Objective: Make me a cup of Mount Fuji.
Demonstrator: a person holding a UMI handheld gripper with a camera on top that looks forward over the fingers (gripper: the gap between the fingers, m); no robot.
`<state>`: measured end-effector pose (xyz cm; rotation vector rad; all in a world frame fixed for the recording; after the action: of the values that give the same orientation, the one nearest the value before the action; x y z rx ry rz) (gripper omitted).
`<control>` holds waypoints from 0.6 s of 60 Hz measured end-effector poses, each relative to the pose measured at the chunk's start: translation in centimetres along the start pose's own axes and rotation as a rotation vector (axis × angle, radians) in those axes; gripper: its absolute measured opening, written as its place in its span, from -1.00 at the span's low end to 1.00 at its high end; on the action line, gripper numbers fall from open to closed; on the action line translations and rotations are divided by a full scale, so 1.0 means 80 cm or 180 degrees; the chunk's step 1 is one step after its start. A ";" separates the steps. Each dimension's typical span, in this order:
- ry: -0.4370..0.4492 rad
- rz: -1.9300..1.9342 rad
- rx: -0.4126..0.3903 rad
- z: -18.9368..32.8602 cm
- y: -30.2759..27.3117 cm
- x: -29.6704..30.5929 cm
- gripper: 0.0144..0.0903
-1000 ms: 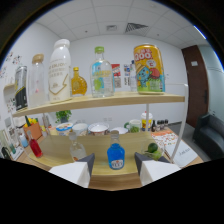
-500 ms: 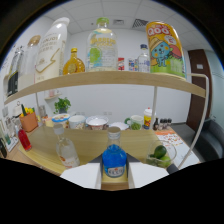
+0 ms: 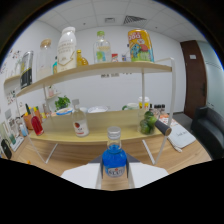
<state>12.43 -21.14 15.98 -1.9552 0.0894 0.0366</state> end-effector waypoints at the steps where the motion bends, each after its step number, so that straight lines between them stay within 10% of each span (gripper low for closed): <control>1: 0.0015 -0.0026 -0.0036 0.000 0.009 0.000 -0.45; 36: 0.0894 -0.4795 -0.0403 0.024 0.044 0.010 -0.44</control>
<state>12.96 -20.69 11.97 -1.6902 -1.2052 -1.2172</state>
